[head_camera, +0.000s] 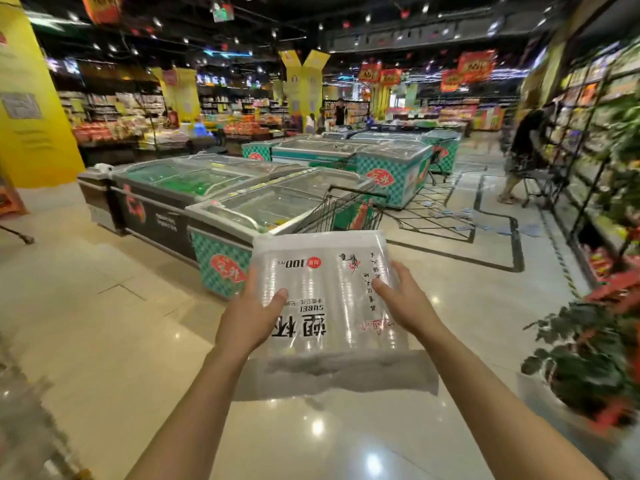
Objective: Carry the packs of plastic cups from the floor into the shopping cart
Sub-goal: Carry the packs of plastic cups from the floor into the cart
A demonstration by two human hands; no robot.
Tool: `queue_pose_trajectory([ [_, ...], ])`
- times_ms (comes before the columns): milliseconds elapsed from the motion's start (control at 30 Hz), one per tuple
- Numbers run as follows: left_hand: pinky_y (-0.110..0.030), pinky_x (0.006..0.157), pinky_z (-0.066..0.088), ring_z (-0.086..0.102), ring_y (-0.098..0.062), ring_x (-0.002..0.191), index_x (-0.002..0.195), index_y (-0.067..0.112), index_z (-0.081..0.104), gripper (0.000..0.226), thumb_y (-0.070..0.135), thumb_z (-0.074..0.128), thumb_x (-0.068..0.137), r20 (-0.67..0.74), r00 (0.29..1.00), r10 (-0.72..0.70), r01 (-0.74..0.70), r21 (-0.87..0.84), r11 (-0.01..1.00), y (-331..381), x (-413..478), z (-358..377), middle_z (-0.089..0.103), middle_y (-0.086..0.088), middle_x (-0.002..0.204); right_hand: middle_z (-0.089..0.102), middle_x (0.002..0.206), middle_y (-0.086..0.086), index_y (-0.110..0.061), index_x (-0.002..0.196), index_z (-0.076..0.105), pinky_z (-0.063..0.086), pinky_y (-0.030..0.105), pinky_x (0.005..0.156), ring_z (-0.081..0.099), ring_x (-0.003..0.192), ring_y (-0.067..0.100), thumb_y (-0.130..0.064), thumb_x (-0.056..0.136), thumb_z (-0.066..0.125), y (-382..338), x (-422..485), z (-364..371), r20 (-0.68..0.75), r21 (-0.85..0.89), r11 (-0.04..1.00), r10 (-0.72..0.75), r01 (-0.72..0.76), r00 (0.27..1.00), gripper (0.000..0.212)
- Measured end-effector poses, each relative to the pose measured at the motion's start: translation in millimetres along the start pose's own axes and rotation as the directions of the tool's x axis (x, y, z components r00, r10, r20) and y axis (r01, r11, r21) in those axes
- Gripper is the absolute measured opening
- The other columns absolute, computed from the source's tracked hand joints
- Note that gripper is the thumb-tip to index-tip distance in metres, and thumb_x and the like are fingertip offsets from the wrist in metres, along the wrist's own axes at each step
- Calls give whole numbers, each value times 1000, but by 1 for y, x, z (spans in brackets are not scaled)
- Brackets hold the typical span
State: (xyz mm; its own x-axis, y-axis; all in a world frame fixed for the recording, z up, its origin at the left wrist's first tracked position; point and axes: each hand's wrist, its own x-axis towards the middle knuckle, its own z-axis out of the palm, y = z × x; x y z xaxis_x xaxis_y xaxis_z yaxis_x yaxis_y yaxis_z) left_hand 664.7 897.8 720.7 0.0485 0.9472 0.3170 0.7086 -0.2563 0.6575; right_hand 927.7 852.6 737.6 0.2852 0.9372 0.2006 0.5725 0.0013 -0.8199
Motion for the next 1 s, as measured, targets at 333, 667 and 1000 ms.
queue_pose_trajectory([
  [333, -44, 93, 46, 56, -34, 118, 147, 39, 17, 67, 52, 51, 91, 90, 991, 96, -92, -57, 994, 11, 230, 108, 57, -6, 135, 49, 143, -2, -21, 147, 32, 38, 33, 99, 49, 128, 23, -43, 94, 56, 46, 216, -2, -119, -20, 996, 82, -85, 989, 62],
  [667, -44, 93, 45, 53, -33, 122, 148, 41, 14, 75, 63, 46, 83, 179, 983, 37, -31, -36, 999, -1, 416, 229, 53, -10, 137, 37, 153, -3, -21, 150, 30, 26, 34, 113, 34, 141, 19, -35, 102, 41, 134, 418, 22, -130, 97, 988, 131, -119, 983, 51],
  [1000, -39, 91, 42, 54, -35, 120, 152, 34, 7, 75, 55, 48, 92, 122, 983, -138, 137, 16, 990, 6, 617, 360, 52, -14, 138, 36, 154, 5, -11, 150, 30, 27, 28, 107, 36, 138, 19, -24, 101, 46, 206, 691, 35, 8, 43, 995, 90, -90, 996, 53],
])
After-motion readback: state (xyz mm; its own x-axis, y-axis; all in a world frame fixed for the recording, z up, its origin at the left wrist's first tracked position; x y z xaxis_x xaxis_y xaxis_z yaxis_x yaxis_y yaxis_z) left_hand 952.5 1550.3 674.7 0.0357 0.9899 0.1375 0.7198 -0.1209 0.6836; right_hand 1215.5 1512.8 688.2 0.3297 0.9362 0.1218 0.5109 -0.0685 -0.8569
